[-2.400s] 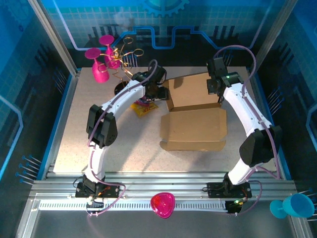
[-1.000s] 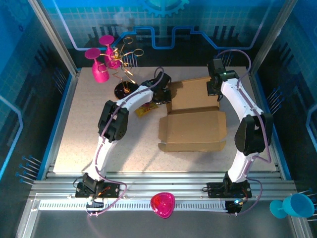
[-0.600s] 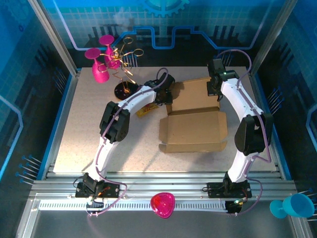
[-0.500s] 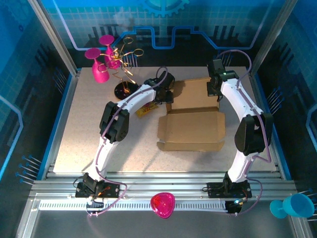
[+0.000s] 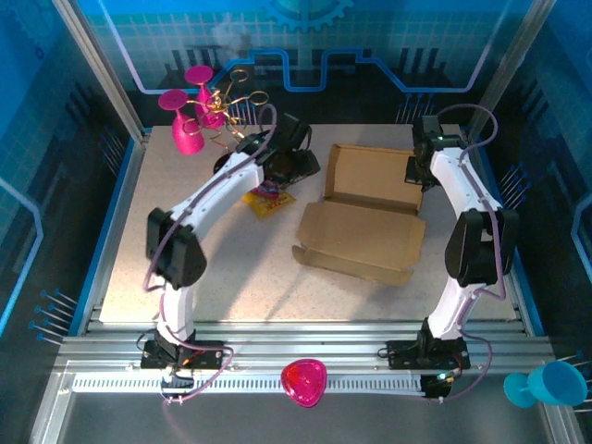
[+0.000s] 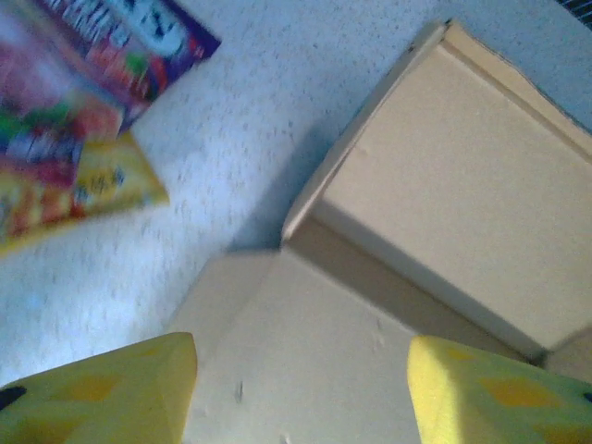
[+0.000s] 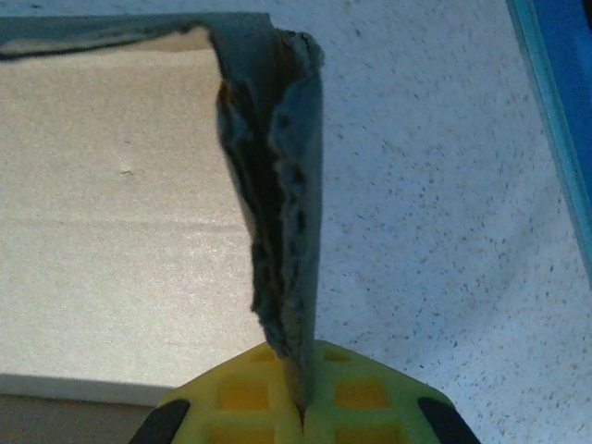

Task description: Fold the paper box

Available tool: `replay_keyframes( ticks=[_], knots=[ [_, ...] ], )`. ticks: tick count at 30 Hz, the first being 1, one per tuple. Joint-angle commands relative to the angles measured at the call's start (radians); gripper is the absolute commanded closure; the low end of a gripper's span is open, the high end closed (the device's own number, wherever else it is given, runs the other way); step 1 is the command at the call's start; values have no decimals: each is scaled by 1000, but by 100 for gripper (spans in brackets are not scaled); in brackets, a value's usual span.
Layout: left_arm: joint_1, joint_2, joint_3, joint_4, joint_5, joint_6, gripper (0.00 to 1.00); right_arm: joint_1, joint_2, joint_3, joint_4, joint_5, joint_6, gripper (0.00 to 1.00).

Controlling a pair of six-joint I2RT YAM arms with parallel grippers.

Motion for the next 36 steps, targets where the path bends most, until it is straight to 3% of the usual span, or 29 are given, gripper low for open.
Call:
replay_keyframes(
  ticks=[1,8,15,17,20,23,26,30,33,36],
  knots=[
    [-74,-120,-174,-32,91,-328,37,-62,43,-18,-60,-72,92,100],
    [-223,-304,-640,338,199,-806,24,-138,84,-44,-75,-152,147,100],
    [-256,-155,-686,559,246,-896,19,-150,91,-78,-71,-169,158,100],
    [-257,-128,-658,551,239,-886,21,-151,90,-88,-69,-174,161,100],
    [-261,-104,-632,515,238,-877,29,-154,88,-98,-65,-177,164,100],
    [-262,-98,-634,491,231,-881,47,-157,84,-111,-58,-184,168,100],
    [-259,-104,-623,451,202,-869,72,-157,78,-122,-55,-195,176,100],
    [-246,-97,-460,192,103,-713,97,-156,55,-152,-58,-224,218,100],
    [-233,-63,-308,1,24,-565,100,-141,28,-201,-65,-268,283,100],
    [-214,-29,-206,-111,-15,-411,100,-126,-27,-271,-73,-298,367,70]
  ],
)
